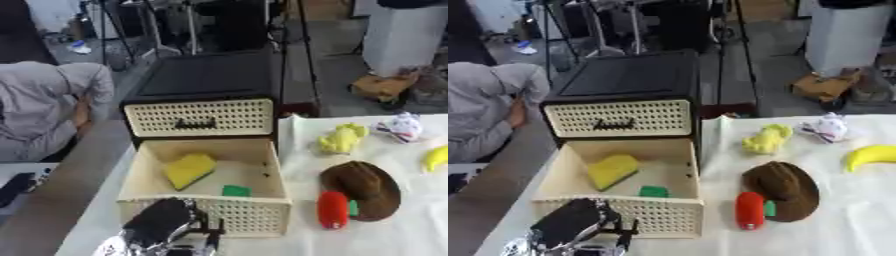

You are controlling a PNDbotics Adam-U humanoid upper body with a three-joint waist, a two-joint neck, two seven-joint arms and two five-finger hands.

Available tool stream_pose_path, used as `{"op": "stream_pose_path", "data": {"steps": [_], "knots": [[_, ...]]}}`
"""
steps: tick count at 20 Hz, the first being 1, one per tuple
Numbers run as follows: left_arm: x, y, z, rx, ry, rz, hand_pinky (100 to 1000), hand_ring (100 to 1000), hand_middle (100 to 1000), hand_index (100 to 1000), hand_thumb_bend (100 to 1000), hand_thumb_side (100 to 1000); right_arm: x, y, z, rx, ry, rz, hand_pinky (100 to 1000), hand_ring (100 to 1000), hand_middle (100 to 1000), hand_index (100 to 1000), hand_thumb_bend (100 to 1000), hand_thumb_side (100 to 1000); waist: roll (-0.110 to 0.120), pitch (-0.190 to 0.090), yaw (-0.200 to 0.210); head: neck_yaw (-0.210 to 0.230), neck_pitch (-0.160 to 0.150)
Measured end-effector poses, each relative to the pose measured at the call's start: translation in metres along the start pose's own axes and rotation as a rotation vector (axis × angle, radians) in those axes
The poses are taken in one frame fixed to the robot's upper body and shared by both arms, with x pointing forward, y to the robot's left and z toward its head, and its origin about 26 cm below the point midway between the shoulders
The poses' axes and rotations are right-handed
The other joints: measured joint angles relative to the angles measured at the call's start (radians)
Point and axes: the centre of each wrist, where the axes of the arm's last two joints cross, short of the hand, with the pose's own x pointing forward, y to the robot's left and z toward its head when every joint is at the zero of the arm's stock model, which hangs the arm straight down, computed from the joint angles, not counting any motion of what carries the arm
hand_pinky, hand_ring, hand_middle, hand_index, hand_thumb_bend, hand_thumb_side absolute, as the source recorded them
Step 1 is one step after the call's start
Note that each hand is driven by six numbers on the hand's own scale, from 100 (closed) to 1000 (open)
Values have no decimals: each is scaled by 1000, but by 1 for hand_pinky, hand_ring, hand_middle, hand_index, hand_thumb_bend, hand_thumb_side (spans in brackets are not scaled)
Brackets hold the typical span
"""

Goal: Pick up objects from table and place into drawer.

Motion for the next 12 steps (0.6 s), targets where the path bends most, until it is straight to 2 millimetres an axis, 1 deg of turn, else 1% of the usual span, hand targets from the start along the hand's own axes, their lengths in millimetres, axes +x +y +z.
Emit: {"op": "stream_pose_path", "data": {"steps": [1,3,5,7,8,11,12], "knots": [[0,1,0,-9,-4,-6,142,317,346,763,100,868,0,0,0,0,0,0,581,730,596,738,100,799,0,0,0,0,0],[0,2,1,-25,-11,-14,170,350,415,790,100,890,0,0,0,0,0,0,581,730,595,737,100,797,0,0,1,0,0],[1,3,3,-40,-16,-22,189,371,447,827,100,916,0,0,0,0,0,0,580,730,595,737,100,796,0,0,3,0,0],[1,3,4,-54,-21,-24,199,383,457,837,100,921,0,0,0,0,0,1,581,730,595,737,100,796,0,0,5,-1,0],[1,3,5,-60,-24,-25,214,407,475,852,100,940,0,0,0,0,0,1,580,730,595,737,100,798,0,0,5,-1,0],[2,8,7,-61,-38,-23,219,430,488,883,100,959,0,0,0,0,0,1,581,730,595,737,100,795,0,-1,5,-3,0],[2,9,9,-62,-42,-21,206,436,493,902,100,975,0,0,0,0,0,1,581,730,594,737,100,797,0,-1,5,-4,0]]}}
